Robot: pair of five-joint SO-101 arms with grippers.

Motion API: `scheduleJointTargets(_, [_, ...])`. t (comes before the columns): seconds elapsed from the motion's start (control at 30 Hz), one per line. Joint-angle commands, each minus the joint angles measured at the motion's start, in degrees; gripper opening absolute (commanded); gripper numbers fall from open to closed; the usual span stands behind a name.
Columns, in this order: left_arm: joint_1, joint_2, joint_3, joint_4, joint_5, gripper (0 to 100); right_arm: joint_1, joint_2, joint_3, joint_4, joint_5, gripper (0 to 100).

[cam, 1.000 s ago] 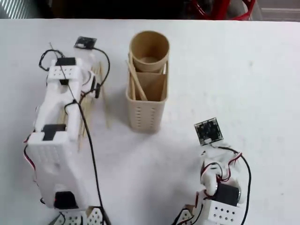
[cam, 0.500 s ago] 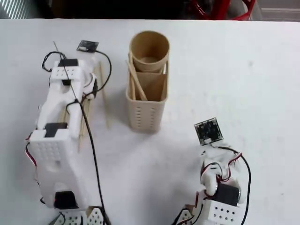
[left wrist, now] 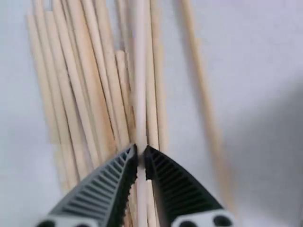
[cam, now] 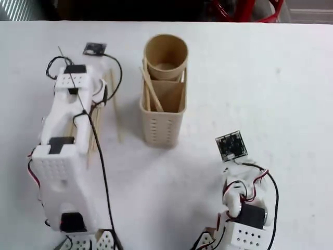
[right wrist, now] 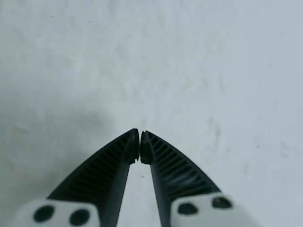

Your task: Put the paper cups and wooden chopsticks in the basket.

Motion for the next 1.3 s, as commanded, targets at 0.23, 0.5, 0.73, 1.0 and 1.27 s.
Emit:
scheduleJointTargets(0.23, [9.01, -29.67, -3.52, 4.57, 5.10, 2, 0.22, -0.13, 0.53, -0.13, 0.09, 1.8])
scheduleJointTargets(0.5, [18.15, -54.99, -3.52, -0.88, 6.33, 2, 0.22, -0.13, 0.53, -0.13, 0.00, 1.8])
scheduleJointTargets(0.73, [27.91, -59.56, -3.43, -11.08, 6.07, 2, 0.22, -0.13, 0.53, -0.13, 0.00, 1.8])
scheduleJointTargets(1.0, [37.58, -58.68, 7.21, -24.97, -2.73, 2, 0.22, -0.13, 0.53, -0.13, 0.00, 1.8])
scheduleJointTargets(1.27, [37.32, -59.03, 20.75, -32.62, -3.08, 2, 0.22, -0.13, 0.53, -0.13, 0.00, 1.8])
